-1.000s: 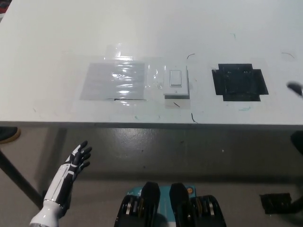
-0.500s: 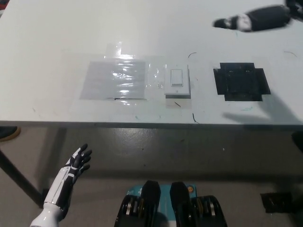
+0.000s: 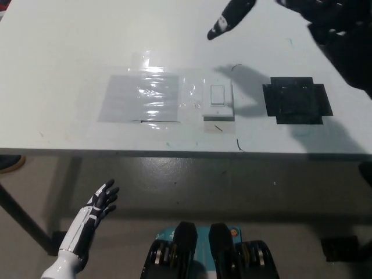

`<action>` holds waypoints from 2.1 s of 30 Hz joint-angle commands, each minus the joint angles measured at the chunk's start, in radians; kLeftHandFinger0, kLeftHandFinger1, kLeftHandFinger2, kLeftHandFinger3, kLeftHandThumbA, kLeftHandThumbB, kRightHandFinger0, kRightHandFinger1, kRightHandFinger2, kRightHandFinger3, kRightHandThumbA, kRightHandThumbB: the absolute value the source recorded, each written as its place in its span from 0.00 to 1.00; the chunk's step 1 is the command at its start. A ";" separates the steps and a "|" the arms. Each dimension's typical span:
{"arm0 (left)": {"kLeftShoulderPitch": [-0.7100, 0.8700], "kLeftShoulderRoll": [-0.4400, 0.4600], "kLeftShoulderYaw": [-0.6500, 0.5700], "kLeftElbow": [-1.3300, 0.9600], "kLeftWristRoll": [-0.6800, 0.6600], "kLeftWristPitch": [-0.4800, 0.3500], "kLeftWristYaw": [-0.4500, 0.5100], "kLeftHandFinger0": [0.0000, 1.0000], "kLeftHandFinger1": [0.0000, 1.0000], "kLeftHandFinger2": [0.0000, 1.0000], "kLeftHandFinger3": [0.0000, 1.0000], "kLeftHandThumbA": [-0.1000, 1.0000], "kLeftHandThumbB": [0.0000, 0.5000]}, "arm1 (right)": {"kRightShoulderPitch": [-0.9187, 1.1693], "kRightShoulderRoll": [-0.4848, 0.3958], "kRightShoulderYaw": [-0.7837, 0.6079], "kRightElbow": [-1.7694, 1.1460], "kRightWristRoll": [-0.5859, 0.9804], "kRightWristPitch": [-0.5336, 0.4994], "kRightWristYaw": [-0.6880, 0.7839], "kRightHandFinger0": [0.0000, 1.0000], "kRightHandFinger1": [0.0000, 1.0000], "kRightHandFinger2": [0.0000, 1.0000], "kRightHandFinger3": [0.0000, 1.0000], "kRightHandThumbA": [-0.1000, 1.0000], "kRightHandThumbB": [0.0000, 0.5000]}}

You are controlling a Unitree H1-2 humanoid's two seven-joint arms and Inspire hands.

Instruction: A white switch is kept at the centre of the table close to the robot and the robot uses its right hand to press it to turn it on

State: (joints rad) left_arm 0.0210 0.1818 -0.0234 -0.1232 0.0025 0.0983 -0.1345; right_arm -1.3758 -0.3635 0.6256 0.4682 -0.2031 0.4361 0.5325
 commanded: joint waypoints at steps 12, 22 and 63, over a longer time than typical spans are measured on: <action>-0.021 0.021 -0.003 -0.050 0.008 0.025 -0.021 1.00 1.00 1.00 1.00 1.00 0.18 | -0.026 0.120 0.015 0.172 -0.115 0.002 0.058 1.00 1.00 1.00 1.00 1.00 0.65; -0.018 0.022 -0.004 -0.049 0.008 0.015 -0.019 1.00 1.00 1.00 1.00 1.00 0.19 | 0.019 0.134 0.022 0.224 -0.140 -0.029 0.090 1.00 1.00 1.00 1.00 1.00 0.58; -0.029 0.026 0.004 -0.049 -0.002 0.027 -0.020 1.00 1.00 1.00 1.00 1.00 0.22 | 0.116 0.168 0.043 0.389 -0.255 -0.111 0.133 1.00 1.00 1.00 1.00 1.00 0.63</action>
State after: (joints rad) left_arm 0.0116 0.1917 -0.0268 -0.1447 0.0059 0.1270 -0.1448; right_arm -1.2111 -0.2042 0.6885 0.8605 -0.4498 0.3359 0.6344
